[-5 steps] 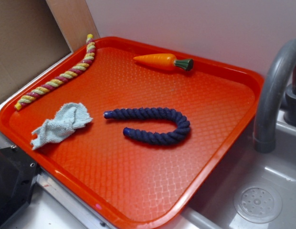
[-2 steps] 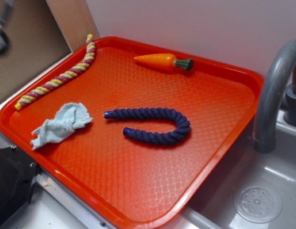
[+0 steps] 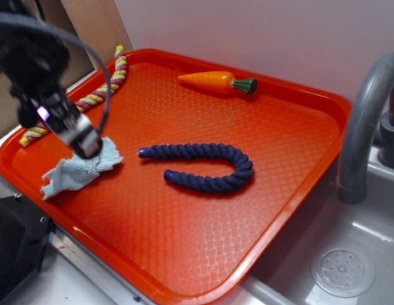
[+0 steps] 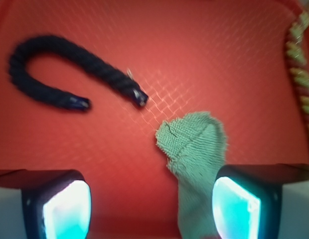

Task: Grab the blue cloth.

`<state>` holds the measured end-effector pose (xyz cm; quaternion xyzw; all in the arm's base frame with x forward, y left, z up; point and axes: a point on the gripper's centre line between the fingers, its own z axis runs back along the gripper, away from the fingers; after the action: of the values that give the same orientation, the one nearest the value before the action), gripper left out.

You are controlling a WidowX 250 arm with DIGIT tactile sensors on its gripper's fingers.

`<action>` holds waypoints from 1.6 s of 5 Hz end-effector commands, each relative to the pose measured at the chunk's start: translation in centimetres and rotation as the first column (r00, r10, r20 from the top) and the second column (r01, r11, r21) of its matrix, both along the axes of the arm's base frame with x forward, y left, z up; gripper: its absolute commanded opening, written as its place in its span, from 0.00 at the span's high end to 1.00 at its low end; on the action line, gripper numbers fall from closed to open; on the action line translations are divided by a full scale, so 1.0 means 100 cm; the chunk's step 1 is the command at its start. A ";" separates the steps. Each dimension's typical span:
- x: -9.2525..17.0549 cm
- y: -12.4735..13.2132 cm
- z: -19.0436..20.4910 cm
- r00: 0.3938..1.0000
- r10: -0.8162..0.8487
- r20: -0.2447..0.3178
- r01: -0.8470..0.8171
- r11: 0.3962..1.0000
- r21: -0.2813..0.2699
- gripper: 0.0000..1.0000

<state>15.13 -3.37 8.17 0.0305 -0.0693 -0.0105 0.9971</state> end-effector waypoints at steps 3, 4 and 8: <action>-0.004 0.071 -0.068 0.997 0.073 -0.032 -0.067 0.986 0.153 1.00; 0.003 0.071 -0.062 0.996 0.087 -0.022 -0.084 0.989 0.122 1.00; 0.016 0.021 0.081 0.953 0.253 0.170 -0.232 0.964 -0.133 1.00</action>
<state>16.43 -1.63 15.59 -0.0130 -0.1384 0.1200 0.9830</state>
